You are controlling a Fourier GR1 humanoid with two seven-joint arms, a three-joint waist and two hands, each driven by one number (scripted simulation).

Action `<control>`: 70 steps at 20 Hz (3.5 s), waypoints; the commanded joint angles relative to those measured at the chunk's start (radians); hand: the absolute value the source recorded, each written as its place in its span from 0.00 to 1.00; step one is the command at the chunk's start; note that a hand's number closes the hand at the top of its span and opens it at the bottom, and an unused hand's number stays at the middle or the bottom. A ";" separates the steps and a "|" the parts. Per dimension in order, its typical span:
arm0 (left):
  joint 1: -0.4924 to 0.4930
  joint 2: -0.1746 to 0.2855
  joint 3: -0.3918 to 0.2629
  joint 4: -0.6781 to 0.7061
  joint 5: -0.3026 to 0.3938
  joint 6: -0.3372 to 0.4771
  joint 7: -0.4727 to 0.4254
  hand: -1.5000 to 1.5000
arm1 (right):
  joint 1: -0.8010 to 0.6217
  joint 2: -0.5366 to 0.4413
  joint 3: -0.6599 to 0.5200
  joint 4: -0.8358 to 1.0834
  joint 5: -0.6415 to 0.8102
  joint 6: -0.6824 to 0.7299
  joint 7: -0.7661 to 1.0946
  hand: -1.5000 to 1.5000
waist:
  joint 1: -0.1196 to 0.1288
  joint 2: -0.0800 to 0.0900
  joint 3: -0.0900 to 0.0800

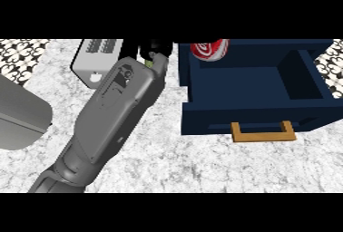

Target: Pick up the can, place it into the drawer and close the drawer

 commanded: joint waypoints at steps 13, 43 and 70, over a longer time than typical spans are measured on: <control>-0.227 0.000 -0.137 0.312 0.286 0.059 -0.148 1.00 | -0.102 -0.008 0.030 0.063 0.088 -0.019 -0.022 0.00 | -0.016 0.004 0.001; -0.291 0.000 -0.438 0.587 0.600 0.200 -0.327 0.00 | -0.119 -0.027 0.056 -0.031 0.039 -0.050 0.080 0.00 | -0.082 0.023 0.002; -0.320 0.000 -0.439 0.522 0.730 0.221 -0.438 0.00 | -0.398 -0.090 0.366 -0.064 0.874 -0.011 -0.184 0.00 | 0.009 0.010 0.000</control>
